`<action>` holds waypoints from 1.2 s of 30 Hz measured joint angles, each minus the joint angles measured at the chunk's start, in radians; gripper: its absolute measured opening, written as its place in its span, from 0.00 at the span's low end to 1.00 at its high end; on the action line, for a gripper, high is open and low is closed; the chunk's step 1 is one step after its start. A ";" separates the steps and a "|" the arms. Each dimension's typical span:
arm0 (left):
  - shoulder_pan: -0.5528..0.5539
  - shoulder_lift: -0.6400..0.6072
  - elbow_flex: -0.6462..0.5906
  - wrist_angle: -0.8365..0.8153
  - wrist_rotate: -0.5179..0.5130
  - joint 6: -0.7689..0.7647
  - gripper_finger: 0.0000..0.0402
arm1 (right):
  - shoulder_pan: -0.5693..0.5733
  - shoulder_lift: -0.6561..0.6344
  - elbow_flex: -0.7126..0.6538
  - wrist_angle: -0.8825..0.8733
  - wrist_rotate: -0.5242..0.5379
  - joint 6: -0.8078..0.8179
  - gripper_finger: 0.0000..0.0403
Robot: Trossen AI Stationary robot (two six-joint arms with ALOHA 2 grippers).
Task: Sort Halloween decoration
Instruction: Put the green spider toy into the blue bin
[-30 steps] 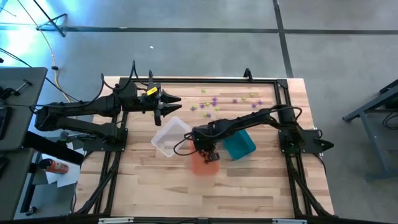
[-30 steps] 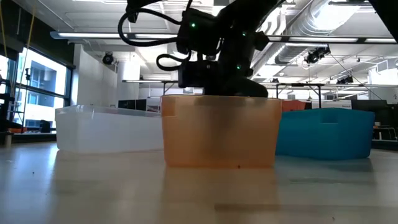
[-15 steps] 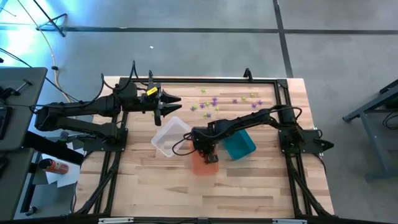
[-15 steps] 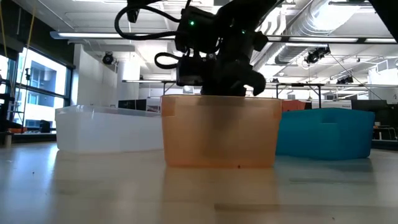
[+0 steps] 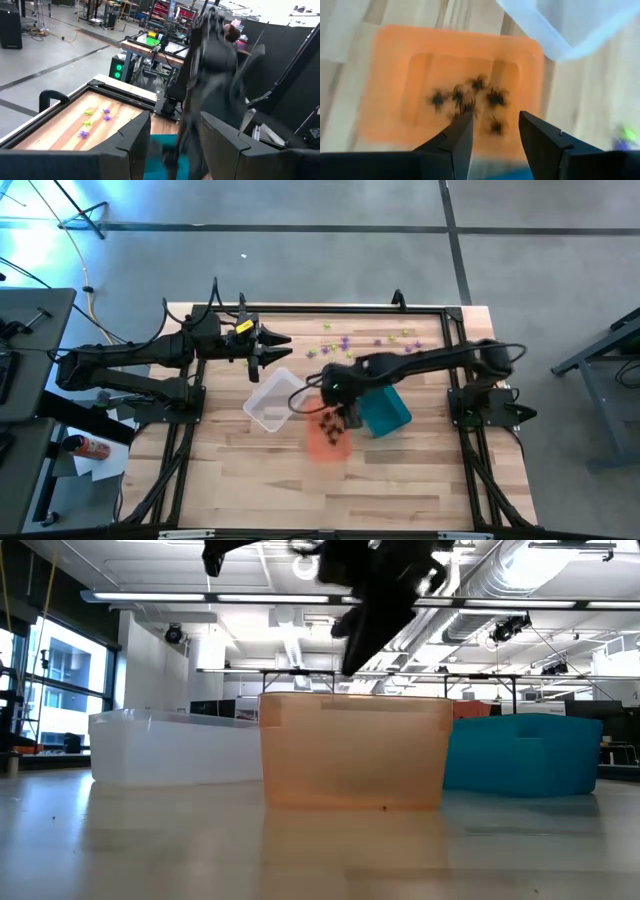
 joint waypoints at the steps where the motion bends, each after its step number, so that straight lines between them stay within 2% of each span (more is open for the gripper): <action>1: 0.000 0.000 0.000 -0.001 0.000 0.000 0.38 | -0.003 -0.034 0.000 -0.036 0.004 0.000 0.38; 9: 0.000 0.000 0.000 -0.007 0.000 0.000 0.38 | -0.009 -0.291 -0.012 -0.249 0.146 0.125 0.38; 11: 0.000 0.000 0.000 -0.012 0.000 0.000 0.38 | -0.010 -0.365 -0.051 -0.246 0.191 0.167 0.38; 14: 0.000 0.000 0.000 -0.029 0.000 0.000 0.38 | -0.011 -0.499 -0.179 -0.202 0.262 0.253 0.38; 17: 0.000 0.000 0.000 -0.035 0.000 0.000 0.38 | -0.011 -0.651 -0.351 -0.077 0.305 0.393 0.38; 21: 0.000 0.000 0.000 -0.034 0.000 0.025 0.38 | -0.011 -0.809 -0.563 0.292 0.308 0.563 0.38; 25: 0.000 0.000 0.000 -0.034 0.023 0.063 0.38 | -0.011 -0.865 -0.710 0.722 0.311 0.586 0.38; 28: 0.000 0.000 0.000 -0.034 0.025 0.062 0.38 | -0.011 -0.854 -0.759 0.922 0.320 0.553 0.38; 33: 0.000 0.000 0.000 -0.040 0.025 0.051 0.38 | -0.011 -0.809 -0.747 0.954 0.321 0.507 0.38; 36: -0.001 0.000 0.000 -0.067 0.024 -0.047 0.38 | -0.011 -0.793 -0.735 0.955 0.321 0.492 0.38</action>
